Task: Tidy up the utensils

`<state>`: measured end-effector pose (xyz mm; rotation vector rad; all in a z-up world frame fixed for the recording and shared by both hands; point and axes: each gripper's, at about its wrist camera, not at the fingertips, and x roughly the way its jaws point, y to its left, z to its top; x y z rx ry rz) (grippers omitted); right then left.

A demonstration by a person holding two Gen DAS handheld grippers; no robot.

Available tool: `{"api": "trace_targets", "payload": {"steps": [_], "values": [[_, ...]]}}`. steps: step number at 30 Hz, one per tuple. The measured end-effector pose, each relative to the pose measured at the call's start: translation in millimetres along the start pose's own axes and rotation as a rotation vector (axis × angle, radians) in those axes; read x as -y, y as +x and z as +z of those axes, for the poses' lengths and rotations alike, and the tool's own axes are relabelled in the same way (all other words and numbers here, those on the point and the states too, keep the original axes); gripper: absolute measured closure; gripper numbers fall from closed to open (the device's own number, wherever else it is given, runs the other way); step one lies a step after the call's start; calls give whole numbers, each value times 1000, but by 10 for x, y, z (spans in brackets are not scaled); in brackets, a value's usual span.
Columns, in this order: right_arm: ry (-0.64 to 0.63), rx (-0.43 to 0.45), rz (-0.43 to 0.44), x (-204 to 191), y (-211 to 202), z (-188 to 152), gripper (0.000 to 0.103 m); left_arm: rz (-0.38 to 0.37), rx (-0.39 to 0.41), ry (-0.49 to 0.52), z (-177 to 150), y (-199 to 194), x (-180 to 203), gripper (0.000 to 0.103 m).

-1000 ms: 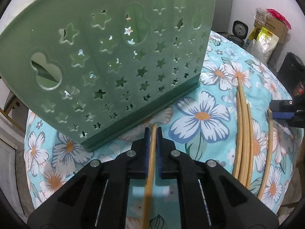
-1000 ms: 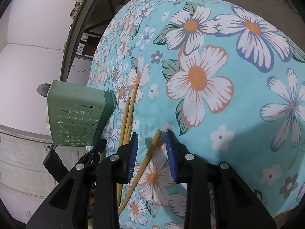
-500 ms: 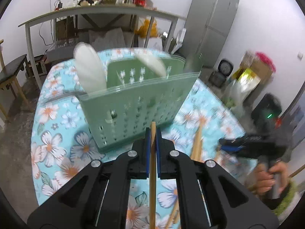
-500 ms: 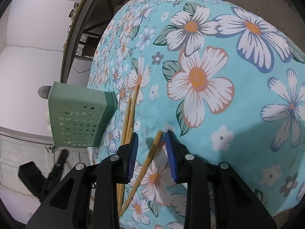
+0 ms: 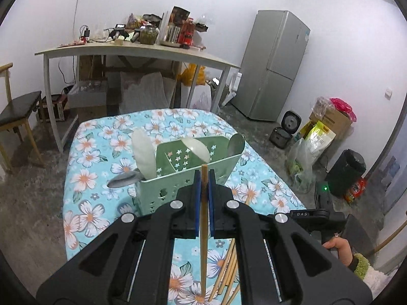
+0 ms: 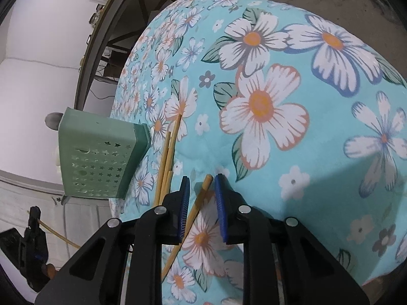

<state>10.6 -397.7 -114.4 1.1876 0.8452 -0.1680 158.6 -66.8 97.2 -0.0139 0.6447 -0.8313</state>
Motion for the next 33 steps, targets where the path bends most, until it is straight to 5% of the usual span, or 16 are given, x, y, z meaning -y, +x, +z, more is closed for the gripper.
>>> {"api": "trace_targets", "payload": {"steps": [9,12,18,25,33], "values": [[-63,-3,-69,-198,141,-50,81,7,16,-9,-59,-88,-23,99],[-128,21,-122,-293,176,-90,89,12,20,-25,-73,-103,-77,99],[-124,50,-13,-322,-1,-84,93,21,39,-34,-27,-174,-131,99],[-272,146,82,-819,-538,-53,97,-5,165,-20,289,-453,-79,99],[-412,255,97,-1168,-993,-171,97,-43,383,-36,775,-788,-74,99]]}}
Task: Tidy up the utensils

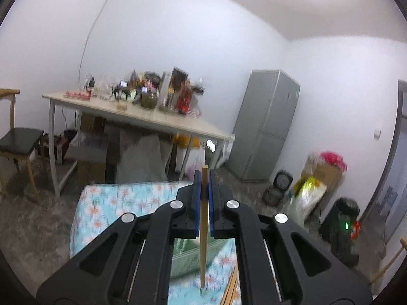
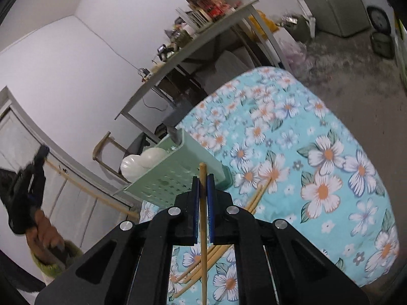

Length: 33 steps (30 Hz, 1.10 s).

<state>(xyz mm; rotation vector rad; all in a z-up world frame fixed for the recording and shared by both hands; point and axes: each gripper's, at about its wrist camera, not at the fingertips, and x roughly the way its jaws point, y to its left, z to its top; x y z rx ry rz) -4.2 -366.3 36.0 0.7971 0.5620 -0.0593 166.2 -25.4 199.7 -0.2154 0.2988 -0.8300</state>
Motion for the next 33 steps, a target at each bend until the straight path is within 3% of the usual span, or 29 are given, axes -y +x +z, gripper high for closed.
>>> {"api": "trace_targets", "payload": {"steps": [4,12,20,27,30,32,33], "values": [[-18,4,-1,-39,-57,-7,97,12,80,-23,188,78,-26,99],[-18,0,9,-64,4,-4,97,74,121,-16,231,483,-92,99],[-17,-7,11,-72,9,2,97,93,80,-22,10,865,-193,99],[-22,-9,13,-55,17,35,97,94,-55,-46,-303,1199,-321,98],[-30,-4,15,-81,10,43,97,80,-91,-58,-380,1234,-339,87],[-43,3,16,-115,-10,55,97,78,-91,-57,-398,1217,-348,71],[-52,7,16,-139,-20,60,97,76,-88,-54,-400,1202,-346,68]]}}
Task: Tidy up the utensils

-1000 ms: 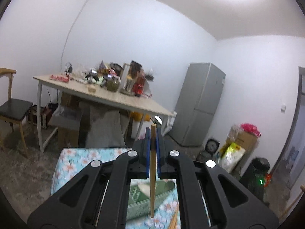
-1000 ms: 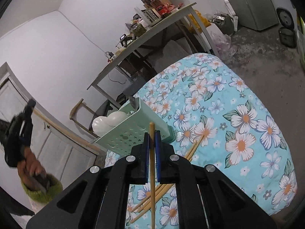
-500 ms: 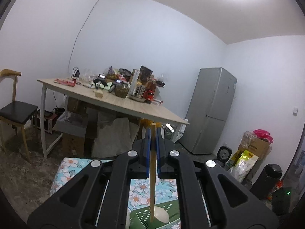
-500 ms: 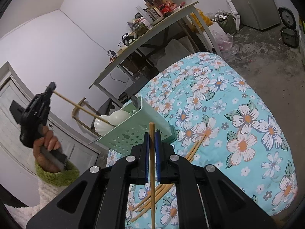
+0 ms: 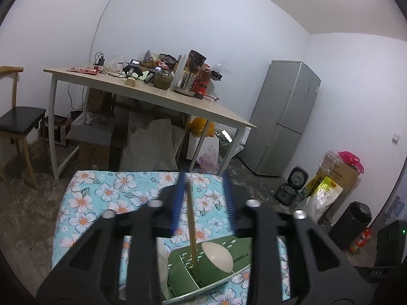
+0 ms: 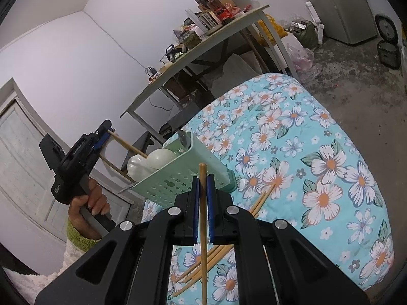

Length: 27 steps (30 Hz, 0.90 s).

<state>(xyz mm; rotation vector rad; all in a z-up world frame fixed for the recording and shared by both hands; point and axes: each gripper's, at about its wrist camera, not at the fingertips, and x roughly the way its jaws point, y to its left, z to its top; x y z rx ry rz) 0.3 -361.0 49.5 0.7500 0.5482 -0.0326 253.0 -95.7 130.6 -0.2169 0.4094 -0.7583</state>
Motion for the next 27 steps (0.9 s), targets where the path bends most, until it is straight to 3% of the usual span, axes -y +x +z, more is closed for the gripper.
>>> {"api": "trace_targets", "payload": {"steps": [6,15,20,27], "values": [[-67,36,7,-187,-82,99,97,6,9,23,-32,-218,61,55],[-275,157,70,-880,-263,497,97,17,-3,62,-156,-749,102,33],[-432,252,117,-1439,-302,717,97,14,-59,87,-385,-1013,62,21],[-575,312,133,-2000,-65,955,97,37,-202,48,-936,-1101,-90,19]]}}
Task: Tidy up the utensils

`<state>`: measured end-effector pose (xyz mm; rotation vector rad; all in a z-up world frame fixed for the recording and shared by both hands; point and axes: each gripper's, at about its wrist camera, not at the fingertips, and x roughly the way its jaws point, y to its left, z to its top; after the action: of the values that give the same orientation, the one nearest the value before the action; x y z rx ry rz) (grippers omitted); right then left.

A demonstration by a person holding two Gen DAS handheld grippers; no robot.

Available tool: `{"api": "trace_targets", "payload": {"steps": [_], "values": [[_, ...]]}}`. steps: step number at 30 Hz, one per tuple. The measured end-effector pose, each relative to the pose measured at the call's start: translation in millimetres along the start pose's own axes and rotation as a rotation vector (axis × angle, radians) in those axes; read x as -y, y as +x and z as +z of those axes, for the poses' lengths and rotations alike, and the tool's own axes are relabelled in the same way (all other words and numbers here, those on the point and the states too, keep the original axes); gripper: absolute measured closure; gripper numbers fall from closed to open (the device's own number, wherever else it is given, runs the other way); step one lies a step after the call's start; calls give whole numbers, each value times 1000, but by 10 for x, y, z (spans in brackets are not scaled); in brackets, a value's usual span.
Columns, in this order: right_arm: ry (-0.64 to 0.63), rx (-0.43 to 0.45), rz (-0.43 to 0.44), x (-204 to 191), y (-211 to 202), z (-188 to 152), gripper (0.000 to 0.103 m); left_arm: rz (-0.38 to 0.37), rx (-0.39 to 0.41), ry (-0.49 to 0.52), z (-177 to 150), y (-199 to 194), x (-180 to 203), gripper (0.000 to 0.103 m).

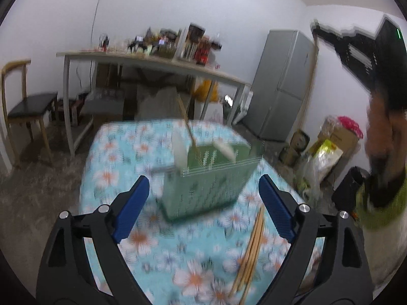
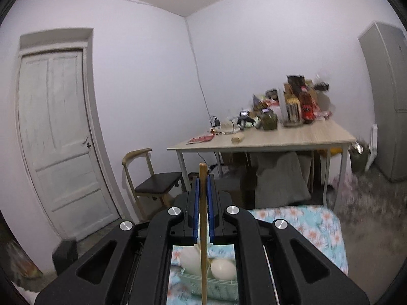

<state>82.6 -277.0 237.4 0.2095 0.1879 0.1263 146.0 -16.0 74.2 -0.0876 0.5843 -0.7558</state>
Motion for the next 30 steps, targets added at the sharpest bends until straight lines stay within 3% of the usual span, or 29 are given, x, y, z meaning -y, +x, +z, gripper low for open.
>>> {"api": "trace_targets", "payload": {"steps": [6,12,30], "values": [[-89,19,-1,-226,409,130,97,-9,-58,-21,-288,35,-66,19],[-167,16,9,-401,712,73,97,-18,-79,-8,-346,85,-68,19],[-365,-110,-37,-527,1283,-513,97,-19,-96,-38,-363,196,-174,19]]}}
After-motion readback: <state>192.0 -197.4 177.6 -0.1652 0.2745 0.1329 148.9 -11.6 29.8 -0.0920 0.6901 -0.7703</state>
